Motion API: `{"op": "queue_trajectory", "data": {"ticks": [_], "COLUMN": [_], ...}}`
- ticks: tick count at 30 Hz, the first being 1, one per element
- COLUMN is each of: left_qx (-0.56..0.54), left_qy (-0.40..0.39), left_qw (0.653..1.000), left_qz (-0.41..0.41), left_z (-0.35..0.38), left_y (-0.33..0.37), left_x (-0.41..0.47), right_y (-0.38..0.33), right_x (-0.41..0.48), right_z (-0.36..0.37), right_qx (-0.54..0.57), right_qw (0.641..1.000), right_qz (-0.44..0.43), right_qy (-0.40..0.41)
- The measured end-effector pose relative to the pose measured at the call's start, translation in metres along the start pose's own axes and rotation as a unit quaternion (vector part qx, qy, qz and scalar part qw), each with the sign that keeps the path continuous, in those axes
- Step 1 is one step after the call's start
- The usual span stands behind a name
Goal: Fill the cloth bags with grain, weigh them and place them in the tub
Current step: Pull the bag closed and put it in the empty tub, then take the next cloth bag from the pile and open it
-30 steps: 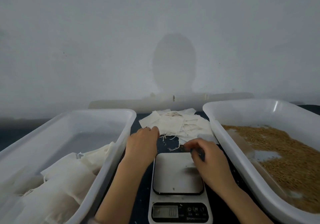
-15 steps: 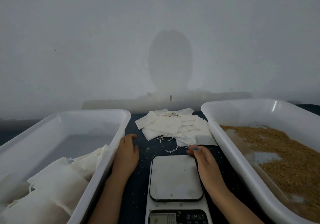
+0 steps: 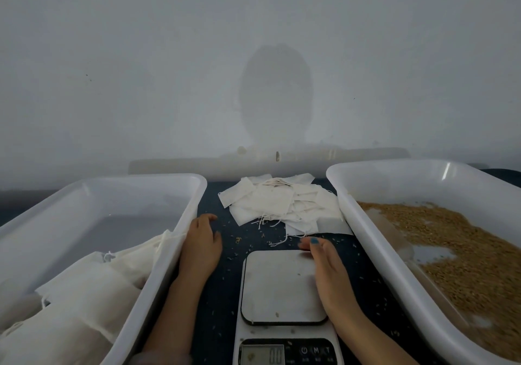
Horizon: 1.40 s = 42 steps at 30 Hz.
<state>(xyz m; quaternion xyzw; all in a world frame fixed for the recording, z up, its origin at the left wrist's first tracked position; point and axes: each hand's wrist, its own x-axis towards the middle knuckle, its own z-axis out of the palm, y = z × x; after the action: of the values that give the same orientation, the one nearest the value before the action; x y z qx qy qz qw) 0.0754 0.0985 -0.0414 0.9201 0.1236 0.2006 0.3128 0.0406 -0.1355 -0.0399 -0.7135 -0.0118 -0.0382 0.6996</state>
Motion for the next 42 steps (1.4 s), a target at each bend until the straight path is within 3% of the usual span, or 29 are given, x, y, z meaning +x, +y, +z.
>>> {"op": "queue_trajectory", "data": {"ticks": [23, 42], "left_qx": [-0.011, -0.019], "left_qy": [0.005, -0.016], "left_qw": [1.000, 1.000], "left_qz": [-0.008, 0.005], "left_z": [-0.002, 0.001], "left_y": [-0.007, -0.010], "left_x": [-0.001, -0.006], "right_y": [-0.002, -0.009], "right_x": [-0.004, -0.014], "right_z": [0.007, 0.018], "right_qx": [0.010, 0.009], "right_qw": [1.000, 0.998], "right_qz": [0.000, 0.019], "right_qy": [0.001, -0.052]}}
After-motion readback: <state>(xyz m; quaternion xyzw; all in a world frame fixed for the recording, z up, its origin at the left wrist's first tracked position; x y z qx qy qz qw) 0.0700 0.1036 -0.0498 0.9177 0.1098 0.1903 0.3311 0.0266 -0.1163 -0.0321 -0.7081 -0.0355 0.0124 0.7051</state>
